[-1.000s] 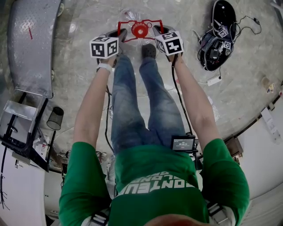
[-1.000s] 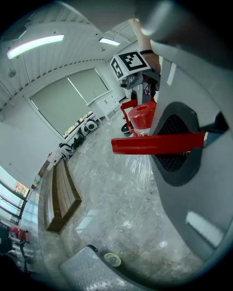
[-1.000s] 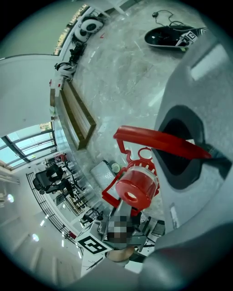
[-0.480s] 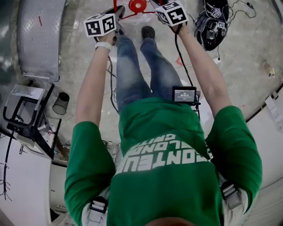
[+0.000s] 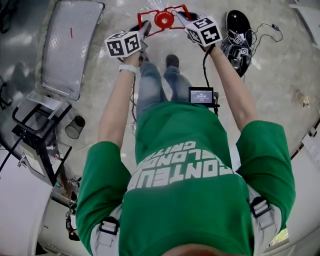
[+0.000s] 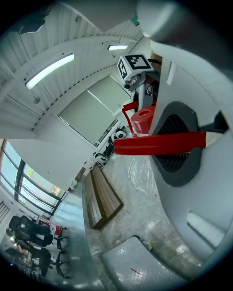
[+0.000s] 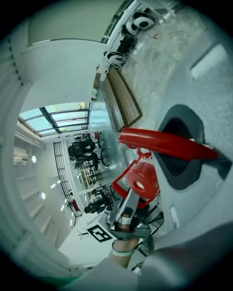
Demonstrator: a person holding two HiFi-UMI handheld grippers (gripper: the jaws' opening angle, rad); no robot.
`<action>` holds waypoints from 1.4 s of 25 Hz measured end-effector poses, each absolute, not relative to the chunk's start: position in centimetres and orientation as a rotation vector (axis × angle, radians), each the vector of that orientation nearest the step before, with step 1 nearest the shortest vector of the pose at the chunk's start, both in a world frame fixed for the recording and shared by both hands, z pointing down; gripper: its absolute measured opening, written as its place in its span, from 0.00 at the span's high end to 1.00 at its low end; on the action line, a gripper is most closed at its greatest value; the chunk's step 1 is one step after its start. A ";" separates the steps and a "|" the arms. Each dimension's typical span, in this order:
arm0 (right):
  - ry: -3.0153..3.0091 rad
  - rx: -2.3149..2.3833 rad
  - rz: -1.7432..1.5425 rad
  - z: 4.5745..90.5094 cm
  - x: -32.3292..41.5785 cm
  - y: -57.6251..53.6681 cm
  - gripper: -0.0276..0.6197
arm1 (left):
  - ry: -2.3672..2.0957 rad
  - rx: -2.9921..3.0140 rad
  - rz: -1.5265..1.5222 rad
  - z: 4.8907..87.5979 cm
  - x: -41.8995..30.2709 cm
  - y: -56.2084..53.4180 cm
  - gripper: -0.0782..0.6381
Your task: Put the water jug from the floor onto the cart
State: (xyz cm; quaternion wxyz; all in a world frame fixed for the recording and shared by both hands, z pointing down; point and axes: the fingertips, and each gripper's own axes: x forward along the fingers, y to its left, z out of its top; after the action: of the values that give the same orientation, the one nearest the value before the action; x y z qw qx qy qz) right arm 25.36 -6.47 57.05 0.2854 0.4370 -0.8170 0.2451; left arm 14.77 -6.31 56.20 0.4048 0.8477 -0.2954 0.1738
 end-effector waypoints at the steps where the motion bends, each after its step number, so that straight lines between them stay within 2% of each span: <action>1: -2.196 1.164 0.650 55.7 25.4 -6.2 0.95 | -0.748 2.144 0.428 55.0 14.9 -5.9 0.86; 12: -2.335 1.028 0.571 45.7 23.6 -3.5 0.95 | -0.818 2.185 0.325 45.0 14.3 -2.2 0.84; 17: -2.361 0.930 0.528 45.3 21.8 -1.6 0.95 | -0.872 2.157 0.250 44.3 12.4 0.3 0.84; 35: -2.448 0.587 0.287 43.3 10.6 -5.3 0.95 | -1.174 2.066 0.017 41.8 2.6 -0.6 0.84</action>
State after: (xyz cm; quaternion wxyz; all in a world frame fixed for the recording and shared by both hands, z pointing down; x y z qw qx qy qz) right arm 10.59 -5.31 43.32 0.2995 0.2211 -0.9218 0.1079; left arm 2.61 -0.58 41.76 0.3734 0.8065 -0.4583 0.0065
